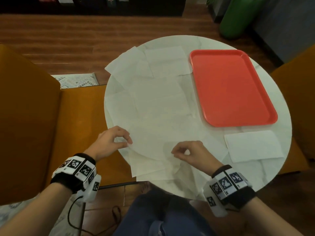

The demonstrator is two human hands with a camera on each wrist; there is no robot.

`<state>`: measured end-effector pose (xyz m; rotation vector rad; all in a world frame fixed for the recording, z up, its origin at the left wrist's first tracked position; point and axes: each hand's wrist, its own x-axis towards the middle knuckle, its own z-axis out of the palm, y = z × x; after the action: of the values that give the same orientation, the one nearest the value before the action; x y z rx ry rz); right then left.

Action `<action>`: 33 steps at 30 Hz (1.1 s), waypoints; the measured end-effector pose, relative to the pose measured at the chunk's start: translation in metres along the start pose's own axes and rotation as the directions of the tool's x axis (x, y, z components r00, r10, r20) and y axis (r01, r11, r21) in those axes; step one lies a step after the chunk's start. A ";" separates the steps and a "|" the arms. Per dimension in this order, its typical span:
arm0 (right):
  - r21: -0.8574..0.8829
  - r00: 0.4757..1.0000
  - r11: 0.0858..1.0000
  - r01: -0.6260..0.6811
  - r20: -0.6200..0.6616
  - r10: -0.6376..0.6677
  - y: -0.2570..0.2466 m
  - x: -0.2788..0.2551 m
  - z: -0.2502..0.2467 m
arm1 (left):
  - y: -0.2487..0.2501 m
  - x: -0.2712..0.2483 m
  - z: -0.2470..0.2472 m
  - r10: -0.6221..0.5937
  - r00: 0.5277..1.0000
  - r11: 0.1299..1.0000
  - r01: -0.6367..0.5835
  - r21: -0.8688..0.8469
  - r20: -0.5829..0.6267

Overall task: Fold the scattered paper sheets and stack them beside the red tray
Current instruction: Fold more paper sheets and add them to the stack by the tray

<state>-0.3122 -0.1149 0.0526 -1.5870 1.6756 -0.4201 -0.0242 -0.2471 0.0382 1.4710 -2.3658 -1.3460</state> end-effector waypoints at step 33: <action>-0.545 0.976 0.809 -0.219 -0.126 0.180 0.003 0.016 0.029 | 0.054 0.050 0.037 0.100 0.995 0.860 -0.071 0.506 -0.030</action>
<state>-0.2920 -0.1218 0.0272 -1.7799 2.1242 0.1516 -0.1061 -0.2516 0.0336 1.4471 -2.8467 -0.6716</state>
